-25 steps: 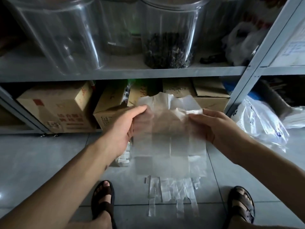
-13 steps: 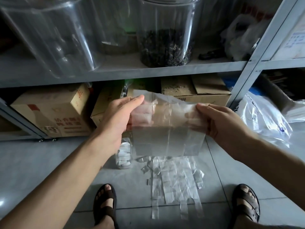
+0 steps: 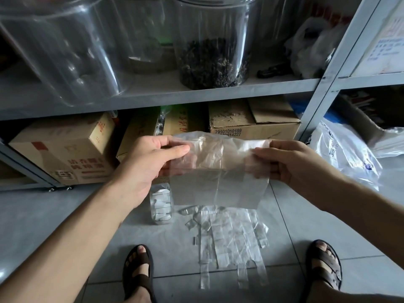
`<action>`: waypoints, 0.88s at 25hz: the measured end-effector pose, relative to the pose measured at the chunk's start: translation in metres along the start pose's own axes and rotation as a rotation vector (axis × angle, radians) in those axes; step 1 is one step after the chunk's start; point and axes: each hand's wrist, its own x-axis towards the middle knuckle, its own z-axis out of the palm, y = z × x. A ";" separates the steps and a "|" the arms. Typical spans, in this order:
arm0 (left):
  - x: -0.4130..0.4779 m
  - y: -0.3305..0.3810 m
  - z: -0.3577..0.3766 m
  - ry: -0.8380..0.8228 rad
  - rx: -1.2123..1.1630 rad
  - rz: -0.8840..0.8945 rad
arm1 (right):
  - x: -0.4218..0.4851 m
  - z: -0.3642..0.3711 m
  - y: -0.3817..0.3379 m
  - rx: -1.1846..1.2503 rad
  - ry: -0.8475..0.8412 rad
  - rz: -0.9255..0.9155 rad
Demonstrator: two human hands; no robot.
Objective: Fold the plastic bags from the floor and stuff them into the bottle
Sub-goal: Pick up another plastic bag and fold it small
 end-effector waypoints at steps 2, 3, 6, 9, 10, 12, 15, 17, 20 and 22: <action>0.000 0.001 0.000 0.003 -0.009 -0.002 | 0.001 -0.004 0.000 -0.022 -0.006 -0.006; 0.000 0.002 0.001 0.003 -0.018 -0.001 | 0.002 -0.006 0.000 -0.026 0.000 -0.010; -0.002 0.004 0.002 -0.005 -0.040 -0.010 | 0.003 -0.010 0.000 -0.028 0.026 -0.015; -0.003 0.005 0.003 -0.014 -0.039 -0.025 | 0.003 -0.012 0.000 -0.049 0.030 -0.033; -0.003 0.006 0.003 -0.016 -0.044 -0.026 | 0.003 -0.012 0.000 -0.053 0.030 -0.035; -0.002 0.007 0.002 -0.026 -0.062 -0.022 | 0.004 -0.013 0.000 -0.055 0.029 -0.037; -0.001 0.008 0.001 -0.058 -0.087 -0.010 | 0.005 -0.015 0.000 -0.044 0.024 -0.051; -0.001 0.009 0.002 -0.061 -0.106 -0.009 | 0.004 -0.015 -0.001 -0.023 0.024 -0.082; -0.001 0.010 0.004 -0.063 -0.165 -0.010 | 0.005 -0.015 0.000 0.010 0.030 -0.126; -0.001 0.011 0.005 -0.080 -0.151 0.011 | 0.005 -0.016 0.000 0.000 0.031 -0.162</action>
